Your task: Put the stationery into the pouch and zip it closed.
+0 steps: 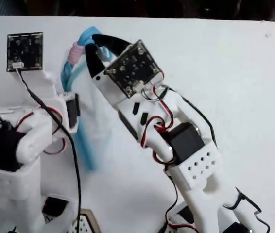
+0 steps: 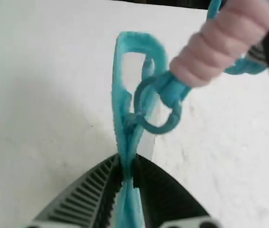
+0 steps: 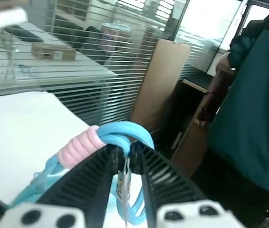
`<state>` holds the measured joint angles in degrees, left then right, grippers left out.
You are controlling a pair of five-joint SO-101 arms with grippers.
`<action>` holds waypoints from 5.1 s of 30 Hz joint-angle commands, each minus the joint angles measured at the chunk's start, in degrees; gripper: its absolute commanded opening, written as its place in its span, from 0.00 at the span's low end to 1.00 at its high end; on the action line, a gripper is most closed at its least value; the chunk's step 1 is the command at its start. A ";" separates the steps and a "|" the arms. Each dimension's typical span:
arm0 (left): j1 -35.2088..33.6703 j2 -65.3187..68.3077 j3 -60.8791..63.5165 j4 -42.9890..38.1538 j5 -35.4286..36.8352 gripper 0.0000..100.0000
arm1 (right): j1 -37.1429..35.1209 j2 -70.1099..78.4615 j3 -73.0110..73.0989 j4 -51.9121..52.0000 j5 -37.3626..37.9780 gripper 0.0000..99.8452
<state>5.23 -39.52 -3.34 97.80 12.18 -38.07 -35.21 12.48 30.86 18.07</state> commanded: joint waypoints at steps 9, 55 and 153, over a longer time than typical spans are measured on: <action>6.99 -4.79 -10.02 4.40 -2.90 0.02 | 11.82 0.40 -2.29 -2.07 0.53 0.02; 0.75 -7.25 -7.56 -8.62 -19.69 0.02 | 11.38 -21.05 17.05 19.12 13.98 0.45; -31.25 -64.13 100.40 -31.12 -19.08 0.05 | 39.25 -67.91 84.40 41.71 -9.76 0.04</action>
<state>-25.80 -103.16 97.23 66.51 -6.64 0.79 -103.34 96.26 72.18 8.48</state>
